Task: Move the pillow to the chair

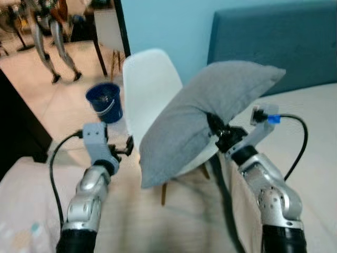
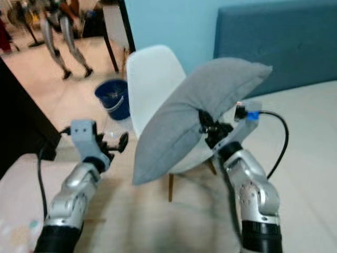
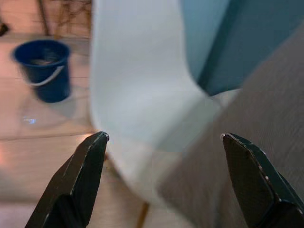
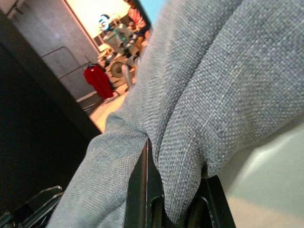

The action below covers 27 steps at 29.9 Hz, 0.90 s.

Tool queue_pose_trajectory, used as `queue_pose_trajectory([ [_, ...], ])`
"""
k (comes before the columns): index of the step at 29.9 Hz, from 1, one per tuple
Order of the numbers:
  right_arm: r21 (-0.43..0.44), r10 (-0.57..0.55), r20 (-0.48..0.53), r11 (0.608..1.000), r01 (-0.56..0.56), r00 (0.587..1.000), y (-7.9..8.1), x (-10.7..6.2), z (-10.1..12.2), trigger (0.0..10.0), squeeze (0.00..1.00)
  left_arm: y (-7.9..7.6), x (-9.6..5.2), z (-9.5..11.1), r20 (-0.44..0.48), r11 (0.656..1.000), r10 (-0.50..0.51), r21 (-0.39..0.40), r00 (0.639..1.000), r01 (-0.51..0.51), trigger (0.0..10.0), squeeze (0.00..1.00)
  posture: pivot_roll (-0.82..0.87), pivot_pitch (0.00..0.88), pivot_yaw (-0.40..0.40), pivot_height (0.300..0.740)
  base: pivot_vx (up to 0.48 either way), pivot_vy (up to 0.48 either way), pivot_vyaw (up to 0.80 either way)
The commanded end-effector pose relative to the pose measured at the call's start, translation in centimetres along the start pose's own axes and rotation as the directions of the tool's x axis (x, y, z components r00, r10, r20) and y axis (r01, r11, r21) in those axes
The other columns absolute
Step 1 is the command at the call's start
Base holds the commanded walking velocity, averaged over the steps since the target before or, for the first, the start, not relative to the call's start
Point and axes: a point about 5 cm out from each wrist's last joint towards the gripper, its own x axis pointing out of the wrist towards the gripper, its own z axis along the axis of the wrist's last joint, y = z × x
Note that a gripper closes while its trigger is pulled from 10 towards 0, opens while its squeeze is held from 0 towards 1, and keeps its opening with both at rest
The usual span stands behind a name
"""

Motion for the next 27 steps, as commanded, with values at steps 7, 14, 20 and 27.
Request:
queue_pose_trajectory([
  [7, 0.003, 0.035, 0.056, 0.999, -0.036, 0.998, 0.9, 0.4, 1.2, 10.0, 0.00, 0.7, -0.3, -0.4, -0.018, 1.000, 0.023, 0.003, 1.000, -0.023, 10.0, 0.00, -0.10, 0.094, 0.013, 0.740, 0.313, 0.000, 0.00],
  [14, 0.051, 0.003, 0.037, 0.999, -0.005, 0.999, 0.4, 0.6, 1.1, 10.0, 0.00, 0.7, -0.2, -0.2, -0.016, 1.000, 0.025, 0.005, 1.000, -0.025, 10.0, 0.00, -0.10, 0.094, 0.010, 0.740, 0.312, 0.000, 0.00],
  [20, 0.113, -0.013, 0.027, 0.994, 0.010, 1.000, -0.2, 0.7, 1.2, 10.0, 0.00, 0.9, -0.1, 0.0, -0.010, 1.000, 0.031, 0.003, 0.999, -0.031, 10.0, 0.00, -0.10, 0.091, 0.007, 0.740, 0.313, 0.000, 0.00],
  [27, 0.156, 0.040, -0.019, 0.987, -0.037, 0.999, 0.1, 0.8, 0.9, 10.0, 0.00, 1.0, 0.0, 0.1, -0.005, 0.999, 0.036, 0.007, 0.999, -0.036, 10.0, 0.00, -0.10, 0.079, 0.005, 0.740, 0.312, 0.000, 0.00],
])
